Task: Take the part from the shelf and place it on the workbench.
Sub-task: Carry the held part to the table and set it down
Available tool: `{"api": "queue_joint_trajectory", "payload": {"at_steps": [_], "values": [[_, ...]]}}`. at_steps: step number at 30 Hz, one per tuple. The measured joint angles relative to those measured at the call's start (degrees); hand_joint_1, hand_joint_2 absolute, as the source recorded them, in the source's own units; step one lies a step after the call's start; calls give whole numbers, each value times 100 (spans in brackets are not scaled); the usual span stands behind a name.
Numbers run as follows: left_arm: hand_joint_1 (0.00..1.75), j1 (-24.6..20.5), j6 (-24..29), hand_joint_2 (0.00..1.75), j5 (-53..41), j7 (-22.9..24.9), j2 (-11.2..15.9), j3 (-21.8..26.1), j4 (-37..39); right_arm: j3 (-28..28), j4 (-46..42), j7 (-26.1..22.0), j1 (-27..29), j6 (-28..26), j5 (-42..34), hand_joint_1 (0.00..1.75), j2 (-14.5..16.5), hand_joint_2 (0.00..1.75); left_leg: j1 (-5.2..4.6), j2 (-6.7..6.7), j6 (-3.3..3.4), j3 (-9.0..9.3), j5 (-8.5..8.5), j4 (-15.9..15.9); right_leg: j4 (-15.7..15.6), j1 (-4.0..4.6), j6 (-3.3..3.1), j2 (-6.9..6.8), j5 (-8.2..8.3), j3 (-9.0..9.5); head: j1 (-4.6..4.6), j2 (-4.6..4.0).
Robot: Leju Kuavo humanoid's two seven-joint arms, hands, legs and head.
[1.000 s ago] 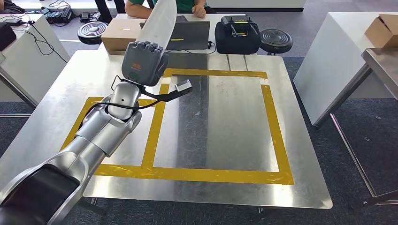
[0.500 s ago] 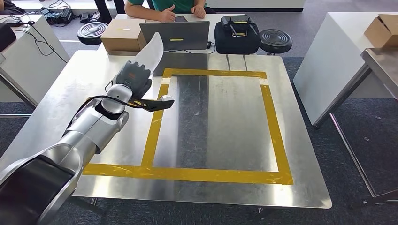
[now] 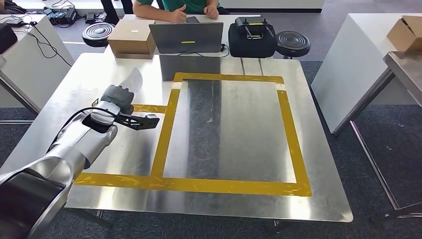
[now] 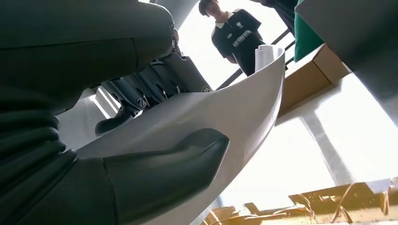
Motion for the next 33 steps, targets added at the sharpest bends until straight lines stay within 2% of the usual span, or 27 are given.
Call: {"api": "queue_joint_trajectory", "payload": {"at_steps": [9, 13, 23, 27, 33], "values": [[175, 148, 565, 175, -99, 110, 428, 159, -10, -13, 0, -61, 4, 0, -91, 0, -2, 0, 0, 7, 0, 1, 0, 0, -1, 1, 0, 9, 0, -3, 0, 0], [175, 282, 794, 175, -101, 17, 531, 226, -73, -22, 0, -23, 3, 0, -96, 0, -3, 0, 0, 7, 0, 1, 0, 0, -1, 1, -1, 9, 0, -3, 0, 0], [175, 730, 862, 175, -67, -325, 532, 478, -315, -34, 0, -110, 0, 0, -154, 0, -19, 0, -1, 9, 0, 1, -1, 0, -3, 0, 0, 9, 0, -3, 0, 0], [175, 1069, 882, 175, 43, -587, 452, 675, -583, -40, 0, -62, -11, 0, -185, 0, -24, 0, -1, 9, 0, 2, -1, 0, -5, 0, 0, 9, 0, -3, 0, 0], [175, 1725, 824, 175, -61, -390, 364, 905, -1173, -40, 0, -83, -20, 0, -149, 0, -24, 0, -1, 12, -2, 2, -4, 0, -5, 0, 0, 11, -1, -3, 0, 0]]}}
